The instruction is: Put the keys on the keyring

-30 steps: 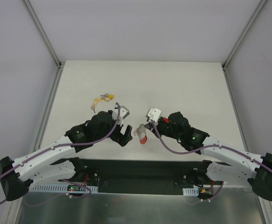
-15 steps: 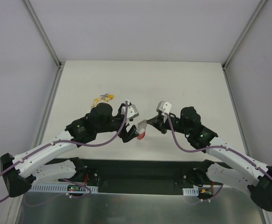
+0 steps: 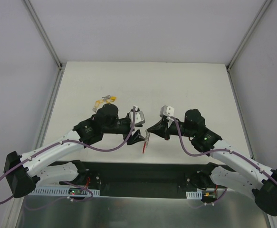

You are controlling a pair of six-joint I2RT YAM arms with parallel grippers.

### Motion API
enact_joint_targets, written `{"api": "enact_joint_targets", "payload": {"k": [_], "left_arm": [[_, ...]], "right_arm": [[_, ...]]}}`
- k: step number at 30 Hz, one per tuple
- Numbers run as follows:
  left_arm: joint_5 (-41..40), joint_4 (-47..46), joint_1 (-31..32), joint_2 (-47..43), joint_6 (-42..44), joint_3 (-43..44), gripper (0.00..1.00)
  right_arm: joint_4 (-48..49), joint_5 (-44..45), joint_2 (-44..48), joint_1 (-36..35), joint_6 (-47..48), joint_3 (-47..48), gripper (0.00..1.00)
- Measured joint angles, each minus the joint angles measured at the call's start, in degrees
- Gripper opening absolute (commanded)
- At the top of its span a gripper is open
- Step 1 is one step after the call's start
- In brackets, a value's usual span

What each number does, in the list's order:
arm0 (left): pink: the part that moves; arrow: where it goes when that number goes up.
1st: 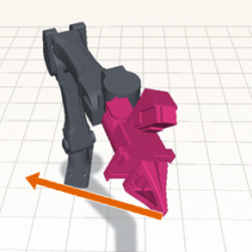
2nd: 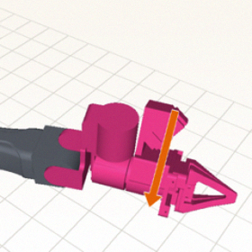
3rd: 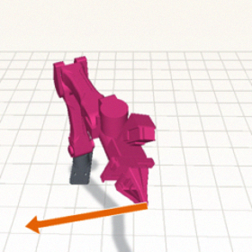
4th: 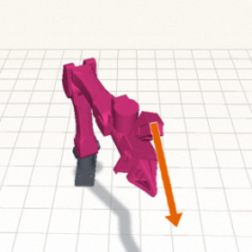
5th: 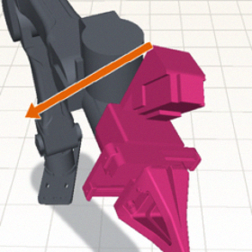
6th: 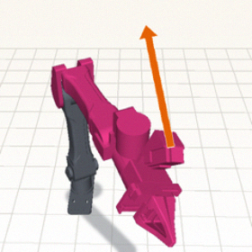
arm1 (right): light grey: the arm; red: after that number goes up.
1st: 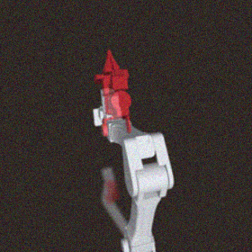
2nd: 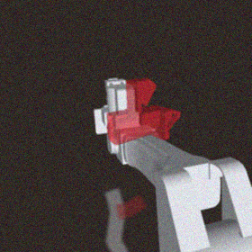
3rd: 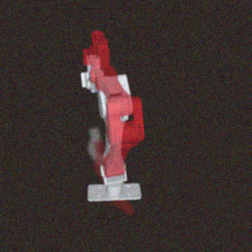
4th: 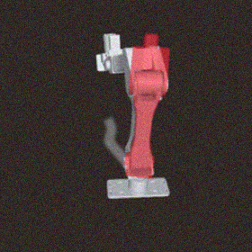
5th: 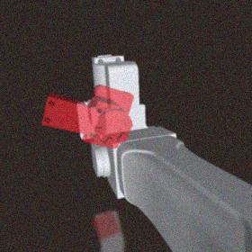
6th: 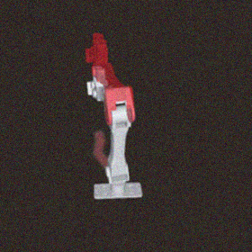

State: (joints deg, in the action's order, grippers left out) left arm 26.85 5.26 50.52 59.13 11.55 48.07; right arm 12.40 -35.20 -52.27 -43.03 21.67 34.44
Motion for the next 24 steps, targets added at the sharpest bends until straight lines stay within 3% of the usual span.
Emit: {"api": "enact_joint_targets", "payload": {"k": [9, 24], "left_arm": [[3.91, -0.37, 0.00, 0.33, 0.94, -0.57, 0.38], [4.44, -0.52, -0.37, 1.99, -0.17, -0.57, 0.30]], "right_arm": [[1.11, -2.71, -0.42, -0.02, -0.68, -0.13, 0.01], [1.14, -3.48, -0.42, -0.81, -0.68, -0.17, 0.01]]}}
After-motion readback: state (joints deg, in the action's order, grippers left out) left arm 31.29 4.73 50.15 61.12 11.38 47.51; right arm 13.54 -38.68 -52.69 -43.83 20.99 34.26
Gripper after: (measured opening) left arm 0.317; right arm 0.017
